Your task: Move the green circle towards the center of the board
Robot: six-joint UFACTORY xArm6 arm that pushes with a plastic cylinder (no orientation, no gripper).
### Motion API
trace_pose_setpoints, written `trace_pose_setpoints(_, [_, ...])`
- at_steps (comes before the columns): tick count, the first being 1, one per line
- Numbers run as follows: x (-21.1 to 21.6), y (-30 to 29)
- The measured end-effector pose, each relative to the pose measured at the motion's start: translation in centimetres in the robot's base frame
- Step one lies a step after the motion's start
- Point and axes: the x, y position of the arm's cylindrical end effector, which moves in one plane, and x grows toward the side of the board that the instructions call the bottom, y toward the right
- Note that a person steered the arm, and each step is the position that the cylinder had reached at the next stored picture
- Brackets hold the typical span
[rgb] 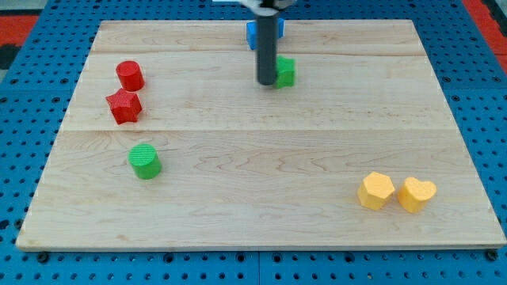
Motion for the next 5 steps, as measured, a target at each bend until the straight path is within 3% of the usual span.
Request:
trace_pose_setpoints(1, [0.3,2.9])
trace_pose_setpoints(3, [-6.5,9.2])
trace_pose_setpoints(4, [-7.8,11.4])
trace_pose_setpoints(5, [-0.5,10.9])
